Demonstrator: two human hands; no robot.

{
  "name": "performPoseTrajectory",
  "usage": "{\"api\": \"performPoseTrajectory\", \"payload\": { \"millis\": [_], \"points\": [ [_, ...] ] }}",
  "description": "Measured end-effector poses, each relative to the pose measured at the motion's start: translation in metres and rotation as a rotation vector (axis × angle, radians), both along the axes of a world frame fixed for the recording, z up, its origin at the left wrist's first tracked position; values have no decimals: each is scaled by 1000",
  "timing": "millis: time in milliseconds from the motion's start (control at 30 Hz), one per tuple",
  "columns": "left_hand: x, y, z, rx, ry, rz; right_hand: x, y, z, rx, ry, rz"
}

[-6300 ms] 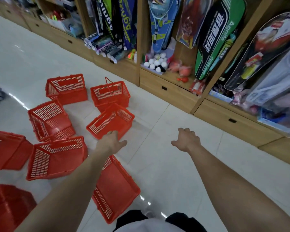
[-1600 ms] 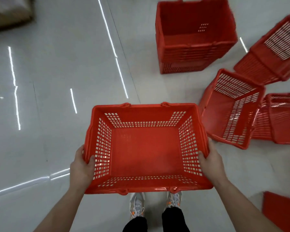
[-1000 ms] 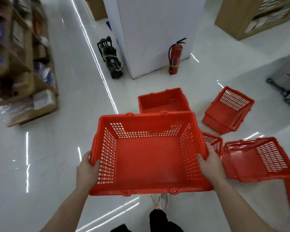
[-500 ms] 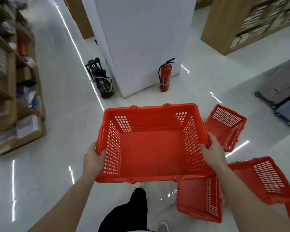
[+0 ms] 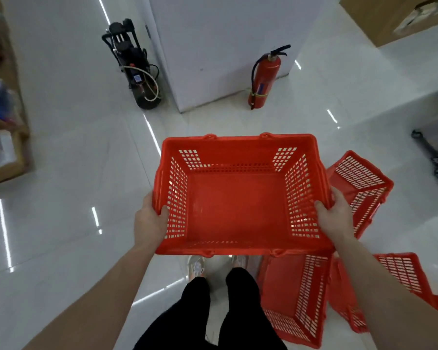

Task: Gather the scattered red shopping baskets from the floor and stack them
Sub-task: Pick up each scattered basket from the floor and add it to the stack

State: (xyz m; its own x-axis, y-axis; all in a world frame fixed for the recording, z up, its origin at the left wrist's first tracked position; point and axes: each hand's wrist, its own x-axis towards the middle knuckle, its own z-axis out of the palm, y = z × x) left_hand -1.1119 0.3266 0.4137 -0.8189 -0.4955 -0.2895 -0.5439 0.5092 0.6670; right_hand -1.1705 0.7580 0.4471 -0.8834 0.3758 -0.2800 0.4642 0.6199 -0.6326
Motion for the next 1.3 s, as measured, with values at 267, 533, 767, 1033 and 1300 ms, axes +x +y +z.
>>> {"api": "performPoseTrajectory", "payload": {
  "millis": [267,533,767,1033,1300],
  "points": [
    [-31,23,-108,39,-161,77,-104,18,-118,28,-21,157],
    [-40,46,-194,46,-247,98,-135,33,-216,-73,-52,162],
    [-46,52,-272,204,-388,106,-118,35,-311,-30,-254,97],
    [-34,68,-251,177,-578,-41,-86,34,-303,54,-446,36],
    [-93,102,-82,160,-464,-292,-45,21,-118,58,-501,113]
  ]
}}
